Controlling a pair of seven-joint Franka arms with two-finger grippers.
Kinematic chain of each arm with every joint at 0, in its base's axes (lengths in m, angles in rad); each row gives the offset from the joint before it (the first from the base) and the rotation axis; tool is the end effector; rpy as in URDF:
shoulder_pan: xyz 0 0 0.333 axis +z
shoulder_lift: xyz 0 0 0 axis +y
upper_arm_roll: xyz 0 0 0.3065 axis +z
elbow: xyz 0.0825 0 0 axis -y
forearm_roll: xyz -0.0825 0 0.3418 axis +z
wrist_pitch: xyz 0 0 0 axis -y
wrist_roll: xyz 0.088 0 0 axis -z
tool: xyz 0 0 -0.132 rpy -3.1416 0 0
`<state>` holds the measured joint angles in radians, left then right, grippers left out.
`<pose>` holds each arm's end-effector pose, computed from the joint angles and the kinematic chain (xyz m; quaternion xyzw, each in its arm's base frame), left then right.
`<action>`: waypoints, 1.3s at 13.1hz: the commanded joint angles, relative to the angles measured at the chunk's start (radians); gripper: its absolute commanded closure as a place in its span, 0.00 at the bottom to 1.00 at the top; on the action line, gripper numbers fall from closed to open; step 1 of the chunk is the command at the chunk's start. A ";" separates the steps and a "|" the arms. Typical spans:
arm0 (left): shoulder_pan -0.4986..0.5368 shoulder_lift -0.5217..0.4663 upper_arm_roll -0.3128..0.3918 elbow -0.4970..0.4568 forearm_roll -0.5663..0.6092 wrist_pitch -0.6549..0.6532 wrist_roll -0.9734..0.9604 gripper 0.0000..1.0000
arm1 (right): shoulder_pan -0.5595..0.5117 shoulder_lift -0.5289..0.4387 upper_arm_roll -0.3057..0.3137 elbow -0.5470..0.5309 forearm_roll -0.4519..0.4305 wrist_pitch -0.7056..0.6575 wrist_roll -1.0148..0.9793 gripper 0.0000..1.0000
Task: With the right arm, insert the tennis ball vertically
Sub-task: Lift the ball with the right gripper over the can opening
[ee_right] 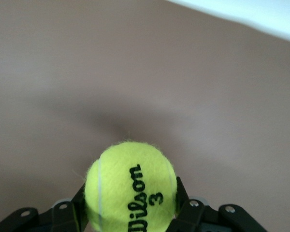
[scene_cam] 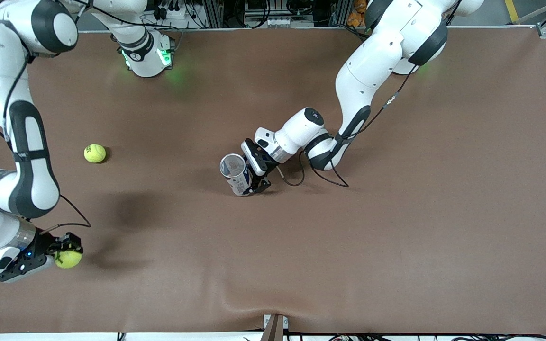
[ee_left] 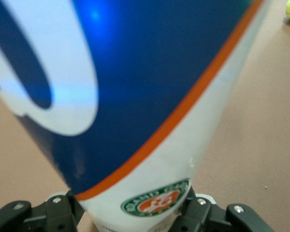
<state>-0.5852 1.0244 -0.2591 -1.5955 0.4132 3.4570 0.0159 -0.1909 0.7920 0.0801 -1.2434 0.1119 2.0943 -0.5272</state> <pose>0.4644 -0.5278 0.1643 0.7715 -0.4678 0.3722 0.2178 0.7095 -0.0854 0.2857 -0.9824 -0.1675 -0.0531 0.0639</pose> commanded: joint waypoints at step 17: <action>0.005 -0.003 0.003 -0.011 0.004 0.005 -0.008 0.24 | 0.585 -0.475 -0.003 -0.387 0.181 -0.237 1.222 0.74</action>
<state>-0.5826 1.0243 -0.2590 -1.5958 0.4132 3.4573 0.0144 0.3649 0.3073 0.0906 -1.6500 0.3052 1.8521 0.6084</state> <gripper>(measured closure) 0.242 0.326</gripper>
